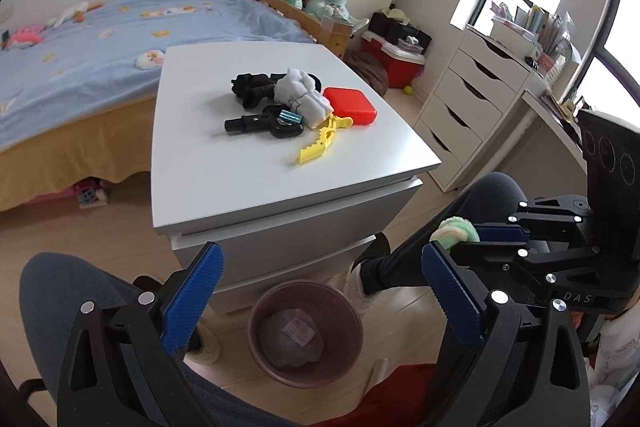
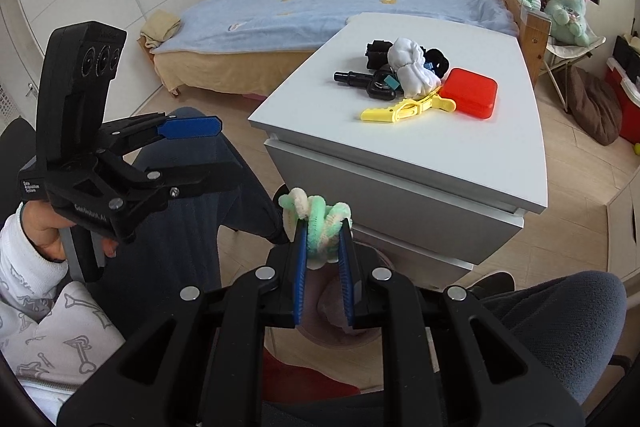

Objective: Collect trash
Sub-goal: 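Carry both items over the wastebasket and open both grippers to drop them, then grasp the white sock bundle with the right gripper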

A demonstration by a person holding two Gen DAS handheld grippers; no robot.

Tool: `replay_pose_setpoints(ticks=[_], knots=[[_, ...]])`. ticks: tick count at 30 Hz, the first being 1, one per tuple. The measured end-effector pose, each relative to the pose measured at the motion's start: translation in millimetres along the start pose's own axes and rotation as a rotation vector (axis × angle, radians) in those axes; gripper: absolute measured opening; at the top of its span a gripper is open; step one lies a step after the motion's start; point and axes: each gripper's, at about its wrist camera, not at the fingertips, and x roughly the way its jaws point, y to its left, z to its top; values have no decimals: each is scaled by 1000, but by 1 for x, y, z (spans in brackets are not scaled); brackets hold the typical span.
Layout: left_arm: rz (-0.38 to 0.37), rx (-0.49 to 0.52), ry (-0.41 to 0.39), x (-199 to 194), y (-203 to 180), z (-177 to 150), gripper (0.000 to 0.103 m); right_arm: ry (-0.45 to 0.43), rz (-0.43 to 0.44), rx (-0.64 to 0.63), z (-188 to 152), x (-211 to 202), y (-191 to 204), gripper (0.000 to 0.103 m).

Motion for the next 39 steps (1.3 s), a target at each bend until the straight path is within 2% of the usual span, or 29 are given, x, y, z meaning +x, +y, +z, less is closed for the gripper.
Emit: replay_pose_setpoints(ticks=[8, 9, 11, 12, 13, 16, 27, 36, 39], knots=[[9, -16, -2, -5, 7, -5, 96, 21, 32, -8, -2, 9, 5, 18], [10, -17, -2, -5, 7, -5, 96, 23, 34, -10, -2, 10, 6, 20], [11, -18, -7, -6, 8, -5, 96, 26, 32, -9, -2, 12, 5, 53], [17, -18, -11, -7, 8, -5, 96, 23, 33, -4, -2, 13, 3, 81], [25, -17, -15, -8, 8, -5, 95, 13, 34, 2, -2, 12, 3, 92], [42, -19, -17, -8, 9, -6, 96, 6, 15, 14, -1, 10, 1, 95], [-14, -22, -12, -4, 9, -8, 96, -7, -29, 39, -2, 7, -8, 98], [30, 22, -56, -5, 7, -4, 96, -34, -59, 54, 4, 1, -15, 98], [19, 8, -51, -5, 9, 2, 95, -49, -66, 62, 10, -2, -21, 99]])
